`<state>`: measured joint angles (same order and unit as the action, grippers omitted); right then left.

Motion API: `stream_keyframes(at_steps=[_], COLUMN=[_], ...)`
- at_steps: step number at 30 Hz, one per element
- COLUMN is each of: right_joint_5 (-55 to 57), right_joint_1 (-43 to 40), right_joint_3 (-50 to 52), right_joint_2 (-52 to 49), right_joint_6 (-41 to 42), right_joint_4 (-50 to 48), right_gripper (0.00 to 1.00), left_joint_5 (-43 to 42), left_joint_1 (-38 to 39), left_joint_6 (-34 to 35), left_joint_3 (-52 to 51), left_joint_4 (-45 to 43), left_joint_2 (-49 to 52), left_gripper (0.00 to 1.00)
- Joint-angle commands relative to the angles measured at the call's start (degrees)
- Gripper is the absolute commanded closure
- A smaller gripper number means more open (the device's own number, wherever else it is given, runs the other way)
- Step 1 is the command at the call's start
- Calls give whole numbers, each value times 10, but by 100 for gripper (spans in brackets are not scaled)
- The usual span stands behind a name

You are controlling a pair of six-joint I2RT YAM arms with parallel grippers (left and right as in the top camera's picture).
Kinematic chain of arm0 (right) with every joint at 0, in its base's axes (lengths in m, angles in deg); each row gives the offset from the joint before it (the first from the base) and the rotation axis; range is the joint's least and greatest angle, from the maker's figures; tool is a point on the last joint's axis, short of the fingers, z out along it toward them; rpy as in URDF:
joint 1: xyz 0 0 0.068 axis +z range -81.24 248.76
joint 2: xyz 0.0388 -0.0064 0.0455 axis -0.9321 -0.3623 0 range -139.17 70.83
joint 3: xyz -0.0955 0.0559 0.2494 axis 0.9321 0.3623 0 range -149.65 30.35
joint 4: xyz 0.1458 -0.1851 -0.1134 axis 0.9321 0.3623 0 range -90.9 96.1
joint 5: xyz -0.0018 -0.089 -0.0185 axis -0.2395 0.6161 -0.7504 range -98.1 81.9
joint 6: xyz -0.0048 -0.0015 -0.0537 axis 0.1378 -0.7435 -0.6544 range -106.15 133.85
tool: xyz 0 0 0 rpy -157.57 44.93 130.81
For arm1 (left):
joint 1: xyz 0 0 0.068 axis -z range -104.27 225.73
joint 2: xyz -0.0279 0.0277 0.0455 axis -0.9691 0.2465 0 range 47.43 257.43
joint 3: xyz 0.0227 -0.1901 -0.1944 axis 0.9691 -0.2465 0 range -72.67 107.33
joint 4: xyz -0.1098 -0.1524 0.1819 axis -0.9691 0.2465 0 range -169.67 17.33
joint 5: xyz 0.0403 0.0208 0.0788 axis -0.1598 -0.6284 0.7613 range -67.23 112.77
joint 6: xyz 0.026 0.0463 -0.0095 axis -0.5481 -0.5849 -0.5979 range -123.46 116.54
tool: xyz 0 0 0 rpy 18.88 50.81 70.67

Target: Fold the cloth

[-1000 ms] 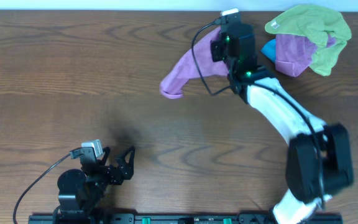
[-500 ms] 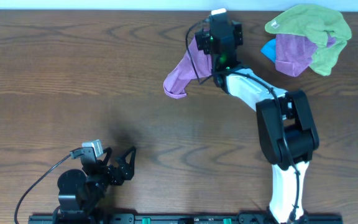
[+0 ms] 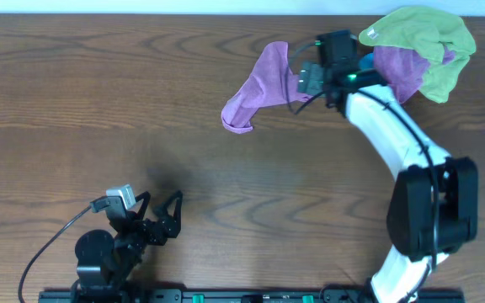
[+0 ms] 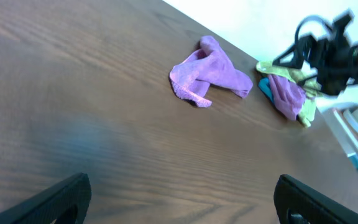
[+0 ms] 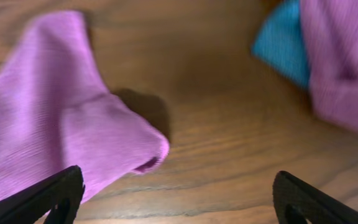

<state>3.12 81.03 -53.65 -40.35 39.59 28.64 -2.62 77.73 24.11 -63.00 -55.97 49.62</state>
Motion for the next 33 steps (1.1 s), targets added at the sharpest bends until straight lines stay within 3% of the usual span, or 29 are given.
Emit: stream_keyframes(at_steps=[1, 4, 14, 19, 33], right_joint_5=[-100, -148, -183, -183, -193], right_joint_1=[-27, -38, -30, -28, -10], right_joint_3=[11, 11, 11, 11, 12], right_joint_2=[-38, -74, -100, -102, -107], right_joint_6=[86, 108, 139, 146, 171], right_joint_4=[-5, -17, -50, -50, -29], right_gripper=[8, 19, 41, 47, 50], left_joint_5=[3, 2, -5, -12, -11], left_joint_1=[2, 2, 3, 3, 3], left_joint_6=[42, 55, 55, 54, 54], left_joint_3=[-2, -1, 19, 19, 19], left_joint_4=[-13, -48, -107, -140, -141], left_joint_2=[33, 85, 219, 238, 238], left_gripper=[5, 5, 5, 5, 5])
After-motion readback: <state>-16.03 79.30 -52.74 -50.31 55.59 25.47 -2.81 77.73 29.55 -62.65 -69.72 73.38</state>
